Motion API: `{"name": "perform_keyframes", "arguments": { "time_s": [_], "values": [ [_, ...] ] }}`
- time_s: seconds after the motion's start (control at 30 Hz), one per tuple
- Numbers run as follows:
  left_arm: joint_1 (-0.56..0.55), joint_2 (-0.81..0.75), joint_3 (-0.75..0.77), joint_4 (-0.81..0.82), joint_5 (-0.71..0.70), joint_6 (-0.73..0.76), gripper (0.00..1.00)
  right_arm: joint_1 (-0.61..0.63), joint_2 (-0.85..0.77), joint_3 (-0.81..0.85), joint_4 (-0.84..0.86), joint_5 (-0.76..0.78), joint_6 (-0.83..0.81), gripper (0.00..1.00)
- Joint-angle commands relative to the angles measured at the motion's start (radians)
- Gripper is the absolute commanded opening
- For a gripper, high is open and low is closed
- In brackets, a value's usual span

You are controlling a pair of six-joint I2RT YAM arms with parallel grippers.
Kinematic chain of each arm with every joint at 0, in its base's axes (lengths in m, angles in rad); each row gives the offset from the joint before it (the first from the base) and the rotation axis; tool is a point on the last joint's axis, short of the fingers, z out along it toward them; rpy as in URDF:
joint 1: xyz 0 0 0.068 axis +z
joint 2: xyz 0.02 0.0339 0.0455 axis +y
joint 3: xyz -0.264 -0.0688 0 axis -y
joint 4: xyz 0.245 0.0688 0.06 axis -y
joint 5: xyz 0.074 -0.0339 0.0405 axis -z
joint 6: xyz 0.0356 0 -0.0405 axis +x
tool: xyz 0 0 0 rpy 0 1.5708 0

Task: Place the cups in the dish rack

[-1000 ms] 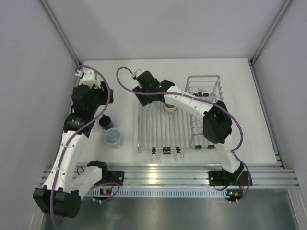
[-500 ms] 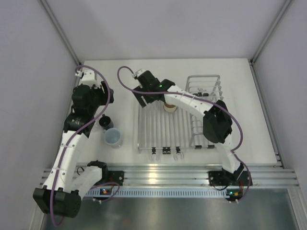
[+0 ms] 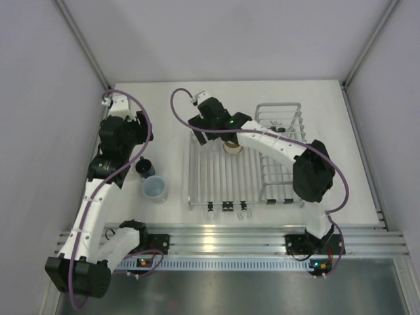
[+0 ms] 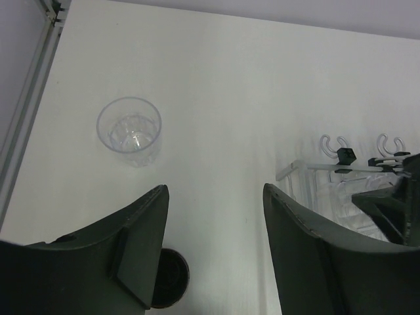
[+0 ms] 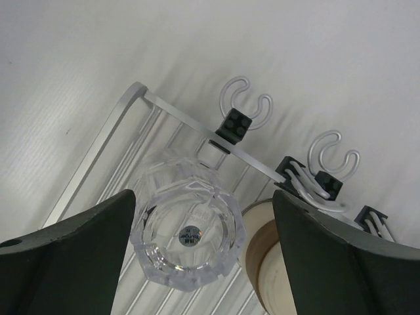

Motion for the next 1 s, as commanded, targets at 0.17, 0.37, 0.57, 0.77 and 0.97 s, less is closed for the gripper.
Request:
{"name": "perform_keyframes", "arguments": {
  "time_s": [0.17, 0.37, 0.57, 0.77, 0.97],
  "values": [
    [0.001, 0.035, -0.001, 0.013, -0.082, 0.026, 0.64, -0.025, -0.367, -0.237, 0.318, -0.010, 0.007, 0.86],
    [0.001, 0.091, 0.002, 0.004, -0.193, 0.046, 0.64, -0.026, -0.551, -0.366, 0.398, -0.038, 0.021, 0.86],
    [0.011, 0.202, 0.014, 0.018, -0.204, 0.078, 0.61, -0.026, -0.715, -0.481, 0.427, -0.066, 0.053, 0.86],
    [0.038, 0.307, 0.046, 0.061, -0.170, 0.078, 0.59, -0.026, -0.880, -0.567, 0.409, -0.067, 0.062, 0.87],
    [0.039, 0.482, 0.152, 0.072, -0.188, 0.093, 0.58, -0.026, -1.005, -0.628, 0.369, -0.049, 0.064, 0.87]
  ]
}}
